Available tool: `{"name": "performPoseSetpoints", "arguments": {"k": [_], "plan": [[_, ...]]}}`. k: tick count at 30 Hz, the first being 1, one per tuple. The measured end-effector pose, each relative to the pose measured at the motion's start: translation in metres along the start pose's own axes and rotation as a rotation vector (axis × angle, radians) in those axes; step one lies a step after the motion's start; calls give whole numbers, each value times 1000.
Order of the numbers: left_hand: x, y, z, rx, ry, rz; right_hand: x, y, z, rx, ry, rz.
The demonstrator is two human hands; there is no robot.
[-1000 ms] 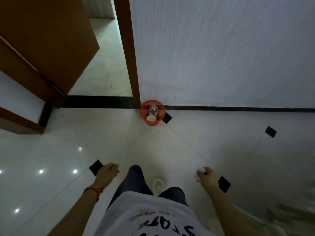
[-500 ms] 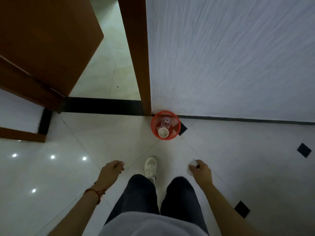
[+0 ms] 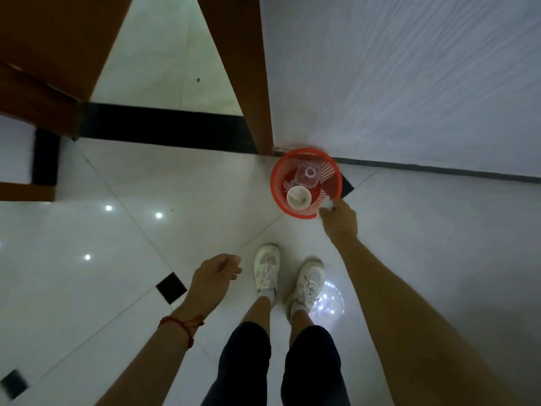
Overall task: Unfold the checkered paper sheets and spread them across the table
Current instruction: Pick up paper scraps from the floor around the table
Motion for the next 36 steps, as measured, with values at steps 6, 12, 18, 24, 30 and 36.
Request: {"name": "performPoseSetpoints", "arguments": {"k": [6,12,18,24,30,36], "plan": [[-34,28,29,11,-47,-4,11,32,61,-39,-79,-45],[-40,24,10,21,-88,6,41,14,30,-41,-17,29],[12,22,-37,-4,19,132,103,-43,-56,-47,179,146],[101,45,-95,-118,182,304,164,-125,-165,99,328,323],[161,102,-137,-262,323,521,237,-171,-261,278,501,625],[203,197,-184,-431,476,726,313,-185,-329,464,643,919]]}}
Point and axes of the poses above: each hand's wrist, its own z-axis towards the middle knuckle, its own y-axis out of the palm, x = y × z, the point moved 6 cm from there along z, towards the middle knuckle, and after that the axes turned 1 degree about -z, right-handed, at the moved point
